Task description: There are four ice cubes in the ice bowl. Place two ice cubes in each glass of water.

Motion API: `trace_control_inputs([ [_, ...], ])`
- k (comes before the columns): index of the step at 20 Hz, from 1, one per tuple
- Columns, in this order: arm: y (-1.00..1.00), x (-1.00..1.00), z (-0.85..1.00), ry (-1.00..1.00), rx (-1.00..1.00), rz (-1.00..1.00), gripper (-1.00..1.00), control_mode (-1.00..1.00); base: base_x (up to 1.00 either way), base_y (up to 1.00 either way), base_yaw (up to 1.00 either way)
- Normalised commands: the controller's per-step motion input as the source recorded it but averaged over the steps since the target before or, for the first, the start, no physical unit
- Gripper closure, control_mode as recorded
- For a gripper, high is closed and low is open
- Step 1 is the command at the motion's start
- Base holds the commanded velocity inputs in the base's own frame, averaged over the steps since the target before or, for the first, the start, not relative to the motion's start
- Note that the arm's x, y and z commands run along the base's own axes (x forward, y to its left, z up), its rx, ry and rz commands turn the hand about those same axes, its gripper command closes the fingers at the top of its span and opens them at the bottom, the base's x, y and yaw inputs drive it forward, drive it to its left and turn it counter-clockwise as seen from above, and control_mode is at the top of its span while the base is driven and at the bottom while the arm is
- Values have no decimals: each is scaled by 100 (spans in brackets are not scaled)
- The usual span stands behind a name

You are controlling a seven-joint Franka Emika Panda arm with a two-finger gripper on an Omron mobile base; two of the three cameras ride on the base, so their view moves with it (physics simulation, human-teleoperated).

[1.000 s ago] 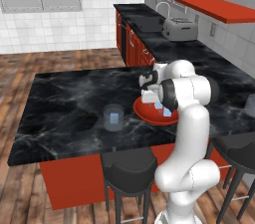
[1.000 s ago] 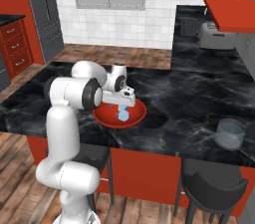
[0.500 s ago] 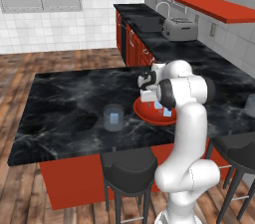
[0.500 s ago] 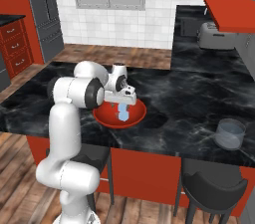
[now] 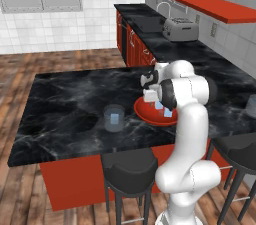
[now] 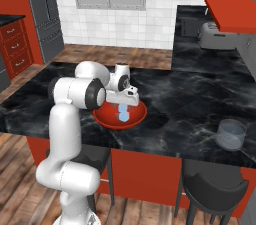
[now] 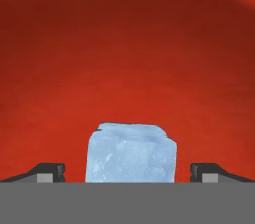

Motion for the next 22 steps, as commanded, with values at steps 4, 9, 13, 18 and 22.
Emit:
trace_control_inputs([
  [4, 0, 0, -4, 1, 0, 0, 100, -100, 0, 0, 0],
  [9, 0, -6, -5, 4, 0, -1, 100, -100, 0, 0, 0],
  [13, 27, -62, 78, 2, 7, -1, 100, -100, 0, 0, 0],
  [18, 96, -99, 91, 0, 4, 0, 100, -100, 0, 0, 0],
  [22, 100, -100, 25, 0, 0, -1, 100, -100, 0, 0, 0],
])
